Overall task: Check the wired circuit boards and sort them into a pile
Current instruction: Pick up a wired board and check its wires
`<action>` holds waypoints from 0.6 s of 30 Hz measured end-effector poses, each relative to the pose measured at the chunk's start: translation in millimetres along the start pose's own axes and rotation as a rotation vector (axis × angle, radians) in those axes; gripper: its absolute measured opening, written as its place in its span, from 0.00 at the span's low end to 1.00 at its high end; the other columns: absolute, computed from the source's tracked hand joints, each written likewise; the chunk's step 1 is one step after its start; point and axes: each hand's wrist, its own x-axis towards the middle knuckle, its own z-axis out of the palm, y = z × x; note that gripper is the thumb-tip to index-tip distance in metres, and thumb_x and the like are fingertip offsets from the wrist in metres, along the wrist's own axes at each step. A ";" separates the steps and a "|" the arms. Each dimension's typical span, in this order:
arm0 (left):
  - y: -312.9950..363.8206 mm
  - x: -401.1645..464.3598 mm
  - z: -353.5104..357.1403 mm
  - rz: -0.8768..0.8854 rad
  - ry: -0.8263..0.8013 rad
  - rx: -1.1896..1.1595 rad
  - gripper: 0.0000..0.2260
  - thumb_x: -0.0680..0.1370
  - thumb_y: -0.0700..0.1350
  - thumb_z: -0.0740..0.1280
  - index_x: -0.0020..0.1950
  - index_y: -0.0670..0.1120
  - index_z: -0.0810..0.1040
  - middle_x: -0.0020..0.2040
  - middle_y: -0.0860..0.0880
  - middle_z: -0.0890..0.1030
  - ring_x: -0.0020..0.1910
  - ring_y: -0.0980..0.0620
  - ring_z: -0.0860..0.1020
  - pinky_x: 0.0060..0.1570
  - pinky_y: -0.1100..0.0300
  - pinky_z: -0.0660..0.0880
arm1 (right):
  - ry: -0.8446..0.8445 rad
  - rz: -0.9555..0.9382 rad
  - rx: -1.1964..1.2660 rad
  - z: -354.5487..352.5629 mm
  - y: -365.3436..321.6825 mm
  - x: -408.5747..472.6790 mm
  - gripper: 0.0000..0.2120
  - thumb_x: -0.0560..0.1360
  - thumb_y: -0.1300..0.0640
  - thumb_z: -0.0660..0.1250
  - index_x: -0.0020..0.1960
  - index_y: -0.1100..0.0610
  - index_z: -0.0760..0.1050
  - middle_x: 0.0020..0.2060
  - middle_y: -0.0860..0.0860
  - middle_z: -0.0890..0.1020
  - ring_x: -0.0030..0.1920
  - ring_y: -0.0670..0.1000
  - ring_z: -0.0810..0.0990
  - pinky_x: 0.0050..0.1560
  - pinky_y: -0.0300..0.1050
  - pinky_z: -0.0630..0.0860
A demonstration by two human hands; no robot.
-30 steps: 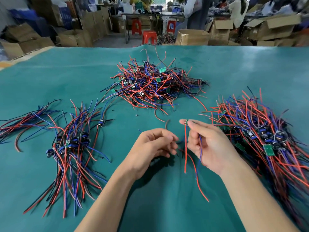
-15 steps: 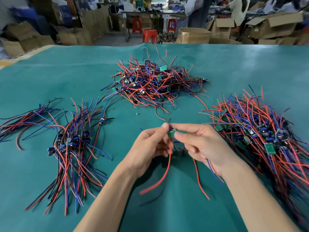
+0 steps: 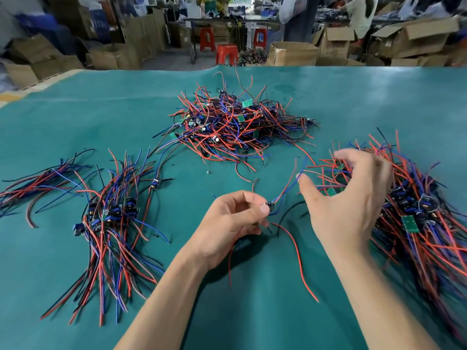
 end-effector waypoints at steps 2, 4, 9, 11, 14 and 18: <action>-0.9 0.8 0.0 0.010 0.015 0.004 0.08 0.71 0.40 0.74 0.48 0.42 0.79 0.41 0.47 0.79 0.38 0.50 0.79 0.39 0.62 0.76 | -0.107 0.133 0.056 2.1 -1.5 -3.7 0.16 0.69 0.45 0.77 0.47 0.55 0.77 0.42 0.46 0.80 0.43 0.55 0.79 0.48 0.53 0.75; -2.6 2.0 -1.0 0.027 0.035 0.023 0.09 0.70 0.40 0.74 0.48 0.42 0.79 0.41 0.46 0.79 0.38 0.50 0.79 0.39 0.62 0.76 | -0.438 0.337 0.237 7.3 -5.7 -8.1 0.17 0.72 0.42 0.70 0.40 0.56 0.81 0.32 0.48 0.83 0.35 0.52 0.82 0.39 0.48 0.75; -6.4 2.6 -1.5 0.046 0.072 0.116 0.11 0.70 0.41 0.76 0.47 0.41 0.78 0.40 0.44 0.81 0.38 0.49 0.79 0.38 0.61 0.76 | -0.787 0.504 0.689 12.3 -19.0 -18.3 0.12 0.70 0.46 0.73 0.42 0.55 0.86 0.33 0.53 0.86 0.33 0.49 0.82 0.29 0.40 0.74; -6.4 2.2 -0.8 0.033 0.094 0.157 0.13 0.70 0.43 0.77 0.47 0.39 0.78 0.38 0.42 0.81 0.37 0.47 0.77 0.35 0.60 0.74 | -0.781 0.482 0.712 12.0 -16.3 -17.6 0.03 0.73 0.56 0.75 0.42 0.54 0.87 0.33 0.54 0.85 0.33 0.50 0.83 0.31 0.39 0.75; -7.2 2.2 -0.7 0.004 0.097 0.263 0.16 0.71 0.51 0.77 0.47 0.39 0.79 0.37 0.42 0.81 0.36 0.44 0.74 0.35 0.53 0.68 | -0.809 0.536 0.759 11.7 -12.7 -16.1 0.06 0.76 0.63 0.73 0.43 0.55 0.87 0.35 0.56 0.85 0.34 0.50 0.82 0.33 0.40 0.77; -6.4 1.8 1.9 0.004 0.061 0.300 0.16 0.74 0.54 0.72 0.39 0.41 0.78 0.31 0.45 0.76 0.30 0.45 0.71 0.25 0.61 0.62 | -0.775 0.596 0.750 11.2 -14.1 -12.4 0.04 0.75 0.61 0.74 0.44 0.56 0.88 0.41 0.58 0.85 0.37 0.51 0.81 0.33 0.41 0.75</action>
